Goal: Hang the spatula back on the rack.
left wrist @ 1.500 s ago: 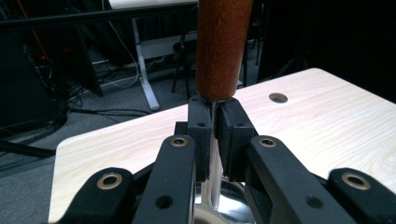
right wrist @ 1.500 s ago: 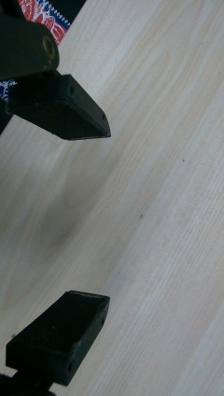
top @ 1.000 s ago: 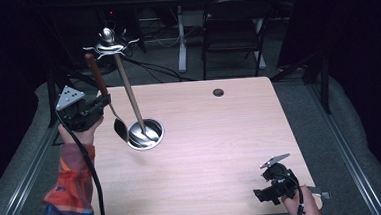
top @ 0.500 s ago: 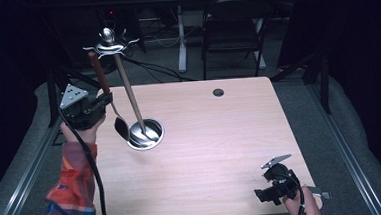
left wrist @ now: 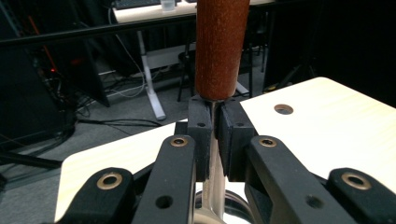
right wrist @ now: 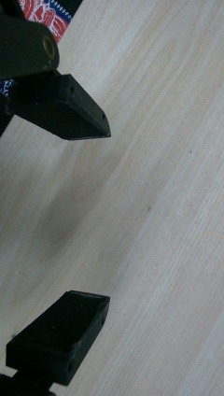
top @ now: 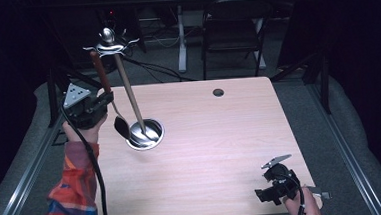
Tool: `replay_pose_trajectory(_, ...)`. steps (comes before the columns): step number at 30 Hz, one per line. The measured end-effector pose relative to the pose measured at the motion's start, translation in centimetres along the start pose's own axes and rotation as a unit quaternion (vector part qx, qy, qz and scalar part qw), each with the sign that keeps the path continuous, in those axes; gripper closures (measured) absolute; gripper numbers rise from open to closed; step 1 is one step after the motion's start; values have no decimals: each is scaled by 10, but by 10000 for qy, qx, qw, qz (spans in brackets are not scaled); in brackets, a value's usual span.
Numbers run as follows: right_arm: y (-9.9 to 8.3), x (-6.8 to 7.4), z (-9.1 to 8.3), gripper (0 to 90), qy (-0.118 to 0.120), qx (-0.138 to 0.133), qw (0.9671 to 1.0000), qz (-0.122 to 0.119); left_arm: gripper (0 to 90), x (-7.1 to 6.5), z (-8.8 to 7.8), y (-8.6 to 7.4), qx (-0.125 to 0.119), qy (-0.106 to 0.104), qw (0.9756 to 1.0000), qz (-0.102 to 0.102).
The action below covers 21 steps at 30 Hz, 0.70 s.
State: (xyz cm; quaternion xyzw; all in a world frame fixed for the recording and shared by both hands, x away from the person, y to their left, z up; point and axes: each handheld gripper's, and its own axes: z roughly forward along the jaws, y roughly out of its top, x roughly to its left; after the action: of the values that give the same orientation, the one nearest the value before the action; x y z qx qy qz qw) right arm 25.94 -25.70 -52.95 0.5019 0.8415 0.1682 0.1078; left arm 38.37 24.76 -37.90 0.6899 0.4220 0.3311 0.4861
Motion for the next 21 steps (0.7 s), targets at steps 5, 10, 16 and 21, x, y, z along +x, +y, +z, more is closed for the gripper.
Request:
replay_pose_trajectory(5,0,0,1,154,-4,-29,10000,33,840,-1,1,0,18,51,10000,48)
replay_pose_trajectory(10,0,-1,0,154,-40,8,10000,-2,840,-2,3,-1,-2,45,10000,13)
replay_pose_trajectory(16,0,0,0,153,-33,-16,10000,12,835,-3,4,0,9,39,10000,68)
replay_pose_trajectory(21,0,0,1,154,-22,-28,10000,30,831,-4,5,0,-34,-51,10000,77)
